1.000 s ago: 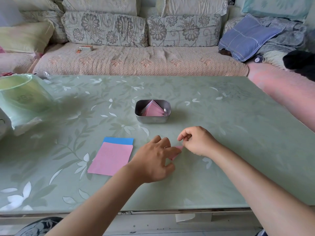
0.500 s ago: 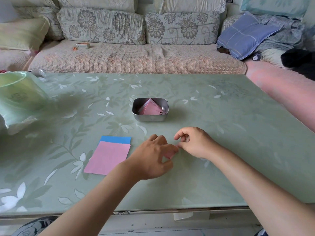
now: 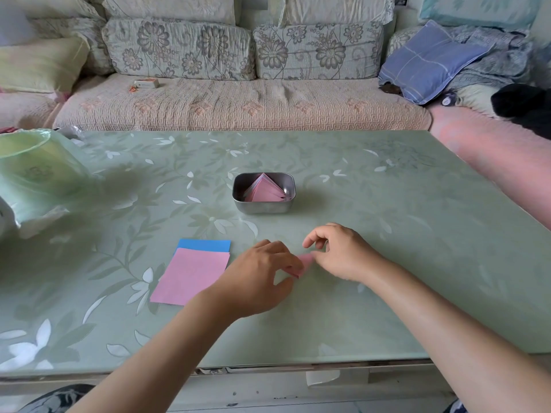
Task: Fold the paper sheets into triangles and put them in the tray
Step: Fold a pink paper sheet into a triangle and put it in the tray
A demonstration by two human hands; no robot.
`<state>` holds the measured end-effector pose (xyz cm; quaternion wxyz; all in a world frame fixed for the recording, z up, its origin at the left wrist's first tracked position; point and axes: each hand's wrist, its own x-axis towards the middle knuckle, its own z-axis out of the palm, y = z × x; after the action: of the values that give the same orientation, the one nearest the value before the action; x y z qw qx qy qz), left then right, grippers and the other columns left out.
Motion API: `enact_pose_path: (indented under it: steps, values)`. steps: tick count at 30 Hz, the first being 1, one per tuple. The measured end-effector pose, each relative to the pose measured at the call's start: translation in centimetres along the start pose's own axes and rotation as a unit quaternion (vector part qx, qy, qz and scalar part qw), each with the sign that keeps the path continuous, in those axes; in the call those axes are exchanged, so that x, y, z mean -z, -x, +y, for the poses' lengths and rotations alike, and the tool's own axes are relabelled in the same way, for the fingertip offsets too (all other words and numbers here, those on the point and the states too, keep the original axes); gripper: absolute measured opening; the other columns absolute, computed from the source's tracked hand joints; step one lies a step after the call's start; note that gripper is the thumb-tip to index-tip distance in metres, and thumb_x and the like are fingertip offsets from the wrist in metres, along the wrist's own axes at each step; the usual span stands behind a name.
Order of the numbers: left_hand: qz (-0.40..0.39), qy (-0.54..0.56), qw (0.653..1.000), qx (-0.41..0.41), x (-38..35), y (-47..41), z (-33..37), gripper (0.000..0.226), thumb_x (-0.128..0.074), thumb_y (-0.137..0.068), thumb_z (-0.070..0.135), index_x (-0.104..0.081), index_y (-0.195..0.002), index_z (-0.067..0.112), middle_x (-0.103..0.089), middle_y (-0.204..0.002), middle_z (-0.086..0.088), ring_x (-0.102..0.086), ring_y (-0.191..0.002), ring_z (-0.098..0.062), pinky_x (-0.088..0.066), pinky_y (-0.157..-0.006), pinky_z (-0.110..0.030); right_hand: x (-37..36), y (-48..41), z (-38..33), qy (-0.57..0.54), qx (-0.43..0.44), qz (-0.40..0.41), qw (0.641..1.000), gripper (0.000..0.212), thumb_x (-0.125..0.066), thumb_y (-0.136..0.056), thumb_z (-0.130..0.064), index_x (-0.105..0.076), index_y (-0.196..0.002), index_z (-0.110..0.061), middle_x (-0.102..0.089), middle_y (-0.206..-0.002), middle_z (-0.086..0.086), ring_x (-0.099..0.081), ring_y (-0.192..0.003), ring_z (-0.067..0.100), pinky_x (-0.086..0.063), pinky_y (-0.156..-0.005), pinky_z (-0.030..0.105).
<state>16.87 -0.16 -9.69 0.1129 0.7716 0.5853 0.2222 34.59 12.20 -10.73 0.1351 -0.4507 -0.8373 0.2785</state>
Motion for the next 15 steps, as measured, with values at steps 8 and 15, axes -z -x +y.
enact_pose_path:
  steps: [8, 15]
  values:
    - [0.09, -0.096, 0.986, -0.105, -0.6, -0.6, -0.5, 0.019, -0.065, -0.095, 0.028, -0.077, -0.085, 0.016, -0.066, -0.077, -0.002, -0.056, -0.063, -0.024, -0.048, -0.053, -0.036, -0.2, 0.3, -0.1, 0.005, 0.022, 0.001, 1.0, 0.021, -0.08, -0.076, -0.042, -0.063, -0.088, -0.045, -0.055, -0.095, -0.014, -0.052, -0.078, -0.009, -0.035, -0.067, 0.01]
    - [0.086, -0.148, 0.97, -0.173, -0.8, -0.4, -1.1, 0.004, -0.071, -0.091, 0.015, -0.075, -0.09, 0.015, -0.062, -0.074, -0.001, -0.05, -0.057, -0.022, -0.043, -0.043, -0.033, -0.1, 0.3, -0.1, 0.01, 0.022, 0.0, 1.0, 0.02, -0.08, -0.076, -0.047, -0.066, -0.09, -0.042, -0.054, -0.094, -0.014, -0.055, -0.085, 0.0, -0.042, -0.076, 0.019]
